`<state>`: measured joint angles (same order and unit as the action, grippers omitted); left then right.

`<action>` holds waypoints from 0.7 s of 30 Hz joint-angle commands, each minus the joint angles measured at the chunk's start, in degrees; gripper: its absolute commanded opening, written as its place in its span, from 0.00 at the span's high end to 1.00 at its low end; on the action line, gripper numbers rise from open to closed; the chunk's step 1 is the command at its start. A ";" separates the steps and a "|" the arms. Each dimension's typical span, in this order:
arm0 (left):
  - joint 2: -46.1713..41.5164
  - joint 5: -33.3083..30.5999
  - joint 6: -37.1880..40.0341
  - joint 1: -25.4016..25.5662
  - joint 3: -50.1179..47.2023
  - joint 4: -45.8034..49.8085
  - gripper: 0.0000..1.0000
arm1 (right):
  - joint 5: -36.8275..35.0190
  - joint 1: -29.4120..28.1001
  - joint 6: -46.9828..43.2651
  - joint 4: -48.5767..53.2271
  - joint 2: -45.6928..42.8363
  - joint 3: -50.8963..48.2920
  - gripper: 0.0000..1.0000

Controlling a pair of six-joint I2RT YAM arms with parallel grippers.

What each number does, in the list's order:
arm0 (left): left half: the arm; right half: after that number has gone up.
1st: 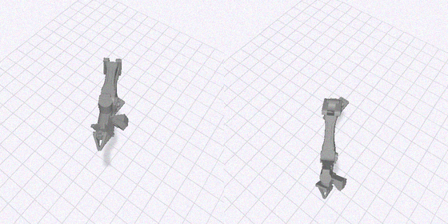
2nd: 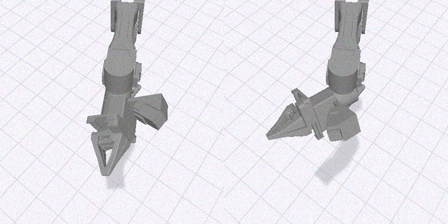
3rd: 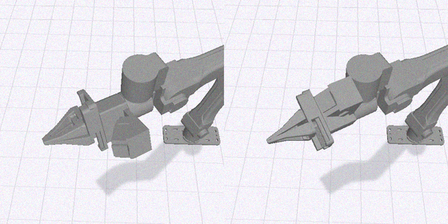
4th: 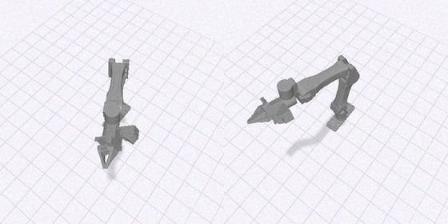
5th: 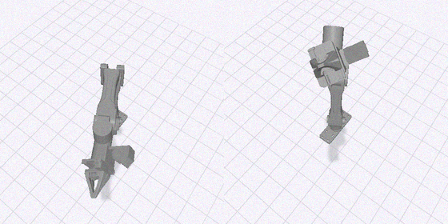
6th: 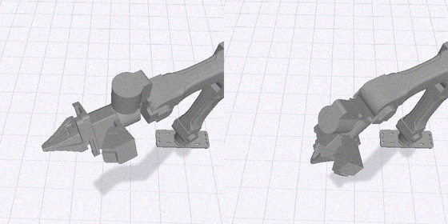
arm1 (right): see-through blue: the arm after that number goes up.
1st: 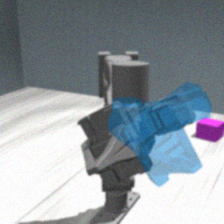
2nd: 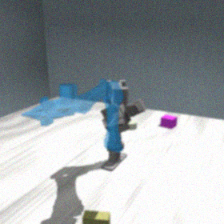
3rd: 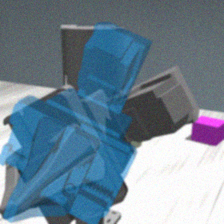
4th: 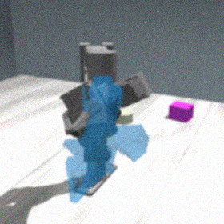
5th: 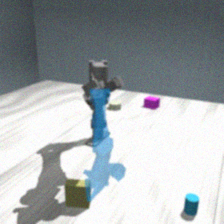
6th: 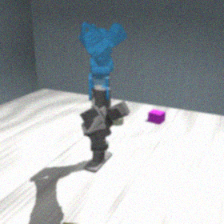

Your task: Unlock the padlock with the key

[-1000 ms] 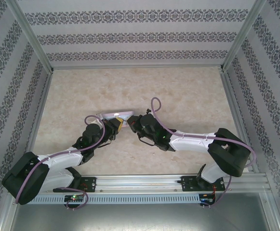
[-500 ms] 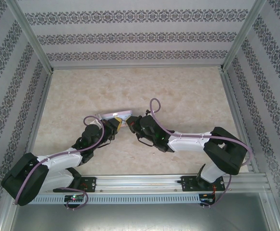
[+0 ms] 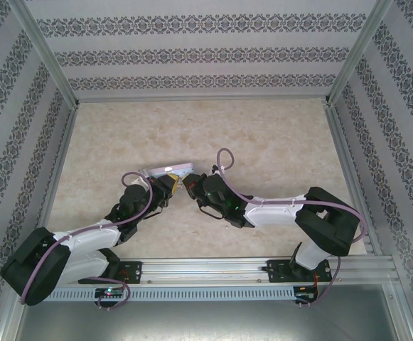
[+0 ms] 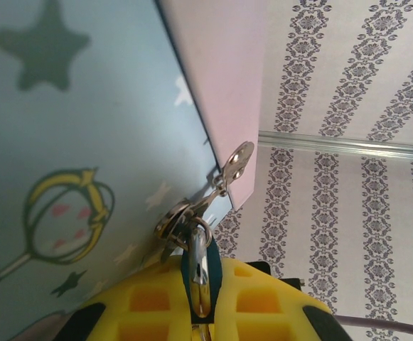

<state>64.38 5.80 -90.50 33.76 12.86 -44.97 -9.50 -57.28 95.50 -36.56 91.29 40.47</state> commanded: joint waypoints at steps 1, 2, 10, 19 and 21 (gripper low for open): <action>-1.45 3.12 0.23 0.70 0.05 -4.42 1.00 | 1.46 -1.52 0.70 -4.23 0.96 0.66 1.00; -1.45 3.16 0.23 0.70 0.06 -4.38 1.00 | 1.33 -1.52 0.80 -4.21 1.04 0.49 1.00; -1.69 3.34 0.31 0.70 -0.11 -4.38 1.00 | 1.23 -0.41 0.50 -4.23 1.00 -0.65 1.00; -1.76 3.95 0.32 0.65 0.06 -4.55 1.00 | 3.00 1.15 -0.50 -4.30 2.62 0.23 1.00; -1.71 4.32 0.33 0.70 0.14 -4.63 1.00 | 3.55 1.57 -0.72 -4.62 3.26 0.75 1.00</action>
<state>64.31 7.22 -90.50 33.78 12.75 -44.97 -7.86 -56.36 95.92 -39.07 93.19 40.12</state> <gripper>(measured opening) 0.094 0.064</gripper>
